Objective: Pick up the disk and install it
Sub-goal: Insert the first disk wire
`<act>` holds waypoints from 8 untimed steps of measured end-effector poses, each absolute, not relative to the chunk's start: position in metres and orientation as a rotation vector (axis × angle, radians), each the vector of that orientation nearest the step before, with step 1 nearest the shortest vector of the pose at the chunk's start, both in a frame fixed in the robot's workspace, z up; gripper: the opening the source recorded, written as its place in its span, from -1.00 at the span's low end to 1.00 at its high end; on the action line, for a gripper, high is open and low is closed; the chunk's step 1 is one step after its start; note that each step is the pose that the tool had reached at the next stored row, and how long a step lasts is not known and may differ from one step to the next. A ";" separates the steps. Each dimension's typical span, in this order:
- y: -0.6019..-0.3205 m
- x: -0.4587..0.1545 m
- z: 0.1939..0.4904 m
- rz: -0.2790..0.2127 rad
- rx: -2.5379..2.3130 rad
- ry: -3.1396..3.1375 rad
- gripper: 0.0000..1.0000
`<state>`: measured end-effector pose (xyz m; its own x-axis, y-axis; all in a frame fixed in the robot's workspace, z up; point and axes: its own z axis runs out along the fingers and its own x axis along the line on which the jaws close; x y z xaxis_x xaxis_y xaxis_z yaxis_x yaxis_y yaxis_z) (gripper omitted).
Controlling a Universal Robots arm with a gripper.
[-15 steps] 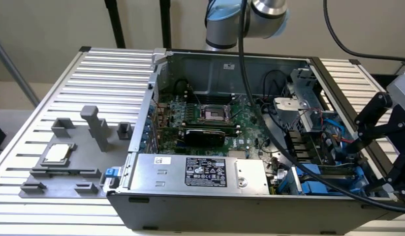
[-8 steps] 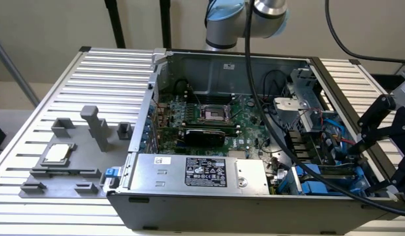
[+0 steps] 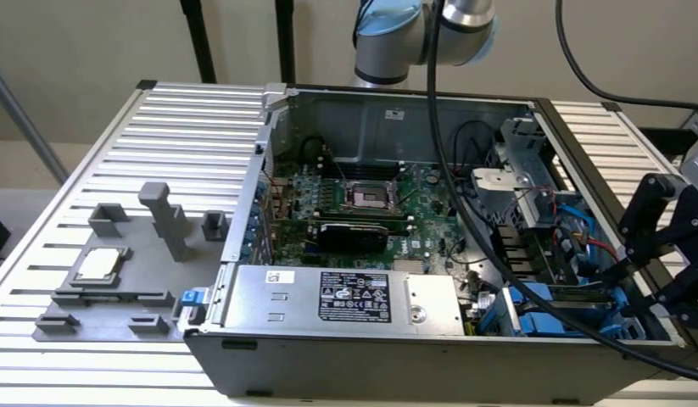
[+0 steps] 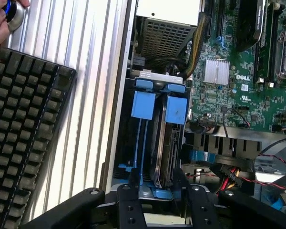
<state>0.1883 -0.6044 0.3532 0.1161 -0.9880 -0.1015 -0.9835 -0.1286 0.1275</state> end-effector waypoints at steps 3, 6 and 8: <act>-0.604 0.188 0.353 -0.278 2.366 -2.032 -0.18; -0.604 0.188 0.353 -0.308 2.407 -2.009 -0.18; -0.604 0.188 0.353 -0.323 2.433 -1.992 -0.18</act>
